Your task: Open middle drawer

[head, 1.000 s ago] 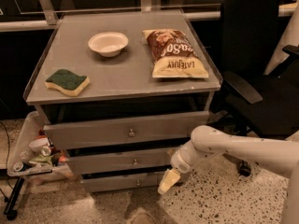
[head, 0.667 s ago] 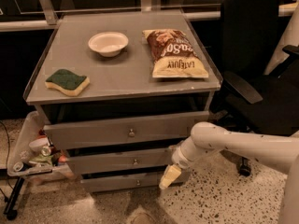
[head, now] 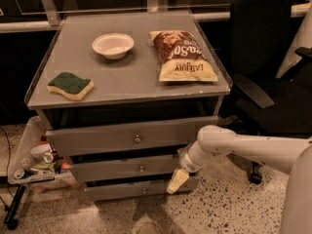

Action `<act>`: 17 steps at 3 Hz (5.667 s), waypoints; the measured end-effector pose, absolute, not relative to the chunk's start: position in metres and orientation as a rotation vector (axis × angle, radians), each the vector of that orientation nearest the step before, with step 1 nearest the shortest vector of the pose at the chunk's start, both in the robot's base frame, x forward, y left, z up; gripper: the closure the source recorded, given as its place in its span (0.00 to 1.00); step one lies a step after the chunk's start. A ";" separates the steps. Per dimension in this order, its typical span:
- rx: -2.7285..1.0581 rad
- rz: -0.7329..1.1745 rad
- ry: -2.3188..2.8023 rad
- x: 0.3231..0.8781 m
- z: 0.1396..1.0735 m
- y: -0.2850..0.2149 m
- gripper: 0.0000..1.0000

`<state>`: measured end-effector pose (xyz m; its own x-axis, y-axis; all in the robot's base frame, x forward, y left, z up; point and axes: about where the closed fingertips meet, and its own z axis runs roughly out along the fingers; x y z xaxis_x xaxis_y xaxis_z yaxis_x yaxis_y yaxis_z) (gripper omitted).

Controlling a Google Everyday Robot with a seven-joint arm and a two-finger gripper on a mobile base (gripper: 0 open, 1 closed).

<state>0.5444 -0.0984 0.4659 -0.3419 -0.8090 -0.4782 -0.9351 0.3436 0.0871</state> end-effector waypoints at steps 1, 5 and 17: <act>-1.543 0.475 2.268 0.556 0.458 -0.102 0.00; -1.544 0.503 2.323 0.573 0.402 -0.104 0.00; -1.464 0.515 2.430 0.518 0.419 -0.128 1.00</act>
Offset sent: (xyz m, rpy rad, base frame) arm 0.0398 -0.0106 -0.0230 -0.0335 -0.0280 -0.0065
